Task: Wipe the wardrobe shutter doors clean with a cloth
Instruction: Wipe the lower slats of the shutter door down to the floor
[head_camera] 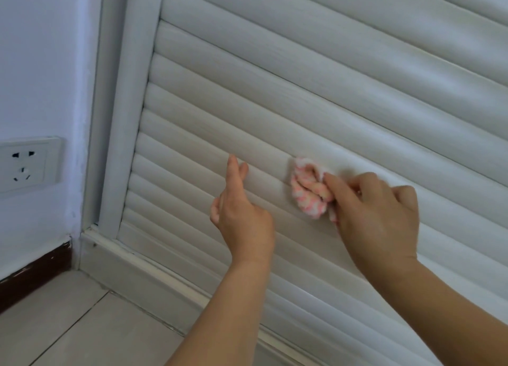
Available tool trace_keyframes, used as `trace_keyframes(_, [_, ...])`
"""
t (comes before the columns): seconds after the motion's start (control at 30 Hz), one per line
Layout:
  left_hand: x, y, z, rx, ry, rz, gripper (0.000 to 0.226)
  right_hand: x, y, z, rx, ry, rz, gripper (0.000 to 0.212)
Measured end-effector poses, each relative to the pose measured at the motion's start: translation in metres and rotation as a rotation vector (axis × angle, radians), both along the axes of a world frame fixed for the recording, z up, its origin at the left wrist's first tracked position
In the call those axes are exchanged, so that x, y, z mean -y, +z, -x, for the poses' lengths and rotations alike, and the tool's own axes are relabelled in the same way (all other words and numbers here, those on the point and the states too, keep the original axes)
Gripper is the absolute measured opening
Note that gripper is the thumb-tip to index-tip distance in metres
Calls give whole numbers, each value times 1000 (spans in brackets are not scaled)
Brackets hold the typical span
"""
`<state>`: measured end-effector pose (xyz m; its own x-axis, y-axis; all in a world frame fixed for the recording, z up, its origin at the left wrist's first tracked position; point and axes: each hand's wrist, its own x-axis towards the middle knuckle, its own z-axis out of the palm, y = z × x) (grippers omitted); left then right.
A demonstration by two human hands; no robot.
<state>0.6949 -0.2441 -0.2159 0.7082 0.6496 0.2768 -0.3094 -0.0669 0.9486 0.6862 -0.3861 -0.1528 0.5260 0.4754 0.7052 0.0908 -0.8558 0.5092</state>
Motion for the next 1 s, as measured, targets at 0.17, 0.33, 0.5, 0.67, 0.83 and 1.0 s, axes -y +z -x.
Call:
trace_keyframes(0.17, [0, -7, -6, 63, -2, 34, 87, -46, 5, -19, 88, 80, 7, 26])
trace_keyframes(0.33, [2, -7, -7, 142, -34, 252, 76, -120, 10, -43, 118, 131, -11, 32])
trace_keyframes(0.5, [0, -20, -12, 212, -10, 247, 69, -125, 11, -52, 108, 128, 41, 20])
trace_keyframes(0.67, [3, -16, -15, 263, -63, 411, 84, -63, 11, -27, 123, 187, 35, 27])
trace_keyframes(0.83, [2, -19, -14, 238, -75, 257, 87, 16, 3, 4, 123, 71, 8, 31])
trace_keyframes(1.0, [0, -20, -11, 130, -71, 106, 89, 56, -13, 24, 180, -34, -89, 38])
